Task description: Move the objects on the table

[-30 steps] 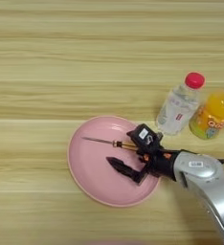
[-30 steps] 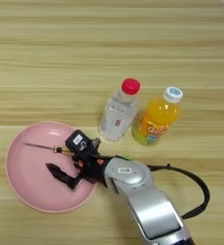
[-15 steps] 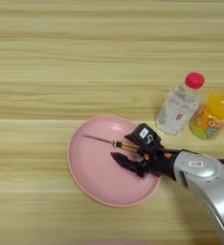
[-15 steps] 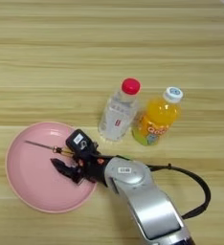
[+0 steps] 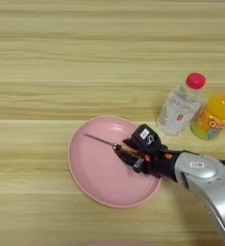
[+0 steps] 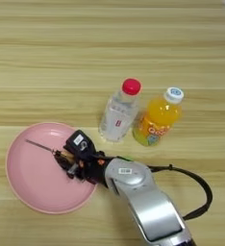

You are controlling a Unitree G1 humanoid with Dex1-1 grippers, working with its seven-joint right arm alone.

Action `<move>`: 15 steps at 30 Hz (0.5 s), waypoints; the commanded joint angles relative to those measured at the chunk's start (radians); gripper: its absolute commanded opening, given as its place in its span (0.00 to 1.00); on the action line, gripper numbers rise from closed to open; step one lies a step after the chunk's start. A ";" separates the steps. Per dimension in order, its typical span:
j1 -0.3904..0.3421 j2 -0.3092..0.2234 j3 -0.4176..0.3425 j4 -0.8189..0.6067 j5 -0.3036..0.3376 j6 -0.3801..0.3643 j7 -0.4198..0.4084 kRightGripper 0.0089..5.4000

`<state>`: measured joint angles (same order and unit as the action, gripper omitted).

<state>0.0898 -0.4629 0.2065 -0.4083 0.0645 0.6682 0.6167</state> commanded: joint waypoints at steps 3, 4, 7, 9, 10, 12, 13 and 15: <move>-0.014 -0.020 -0.019 -0.027 -0.016 0.001 -0.033 0.19; -0.013 -0.020 -0.018 -0.030 -0.016 0.002 -0.034 0.18; -0.009 -0.020 -0.016 -0.042 -0.014 0.006 -0.039 0.16; -0.008 -0.020 -0.017 -0.046 -0.011 0.009 -0.041 0.16; -0.008 -0.019 -0.017 -0.047 -0.010 0.010 -0.042 0.16; -0.006 -0.017 -0.018 -0.049 -0.009 0.011 -0.044 0.16; -0.005 -0.016 -0.018 -0.050 -0.009 0.012 -0.044 0.16; -0.004 -0.015 -0.018 -0.051 -0.007 0.012 -0.045 0.16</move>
<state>0.1031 -0.4630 0.2055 -0.4353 0.0611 0.6901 0.5937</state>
